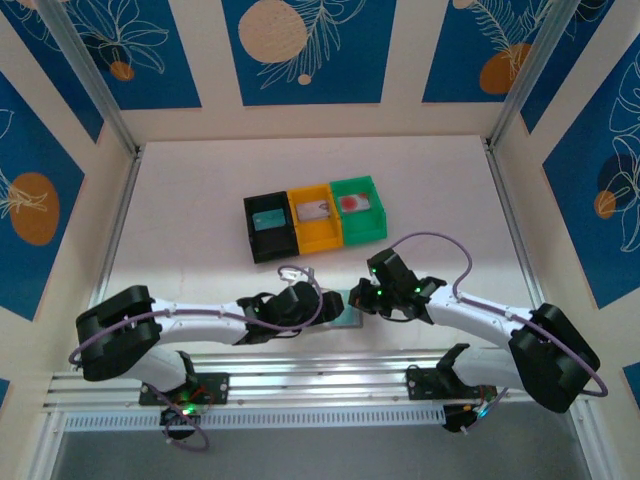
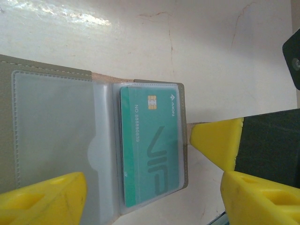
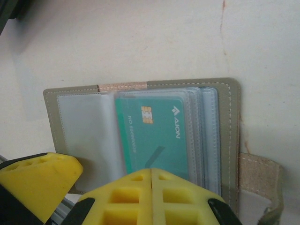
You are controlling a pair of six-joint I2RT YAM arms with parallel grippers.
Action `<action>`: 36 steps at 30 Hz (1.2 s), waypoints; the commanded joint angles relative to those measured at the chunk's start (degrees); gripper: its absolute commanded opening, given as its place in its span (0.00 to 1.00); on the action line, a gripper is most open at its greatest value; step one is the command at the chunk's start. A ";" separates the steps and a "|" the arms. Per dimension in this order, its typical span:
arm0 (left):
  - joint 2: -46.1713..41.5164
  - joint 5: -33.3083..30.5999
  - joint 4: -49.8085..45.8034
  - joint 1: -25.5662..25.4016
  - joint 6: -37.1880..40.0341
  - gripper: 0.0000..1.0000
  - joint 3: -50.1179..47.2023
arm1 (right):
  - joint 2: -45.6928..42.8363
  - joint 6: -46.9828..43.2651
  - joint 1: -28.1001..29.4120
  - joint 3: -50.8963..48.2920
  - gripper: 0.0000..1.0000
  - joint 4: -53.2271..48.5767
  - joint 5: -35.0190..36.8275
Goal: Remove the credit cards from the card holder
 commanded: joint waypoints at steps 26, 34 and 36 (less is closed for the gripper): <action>6.08 -0.27 0.07 1.72 -1.29 0.54 1.32 | 3.95 0.76 -0.99 -4.61 0.00 5.20 1.37; 7.02 0.39 1.54 2.96 -1.50 0.50 1.29 | 5.36 0.60 -1.53 -5.86 0.00 6.58 1.15; 6.84 0.65 1.99 3.61 -1.40 0.50 1.30 | 5.50 0.58 -1.62 -6.20 0.00 6.70 1.11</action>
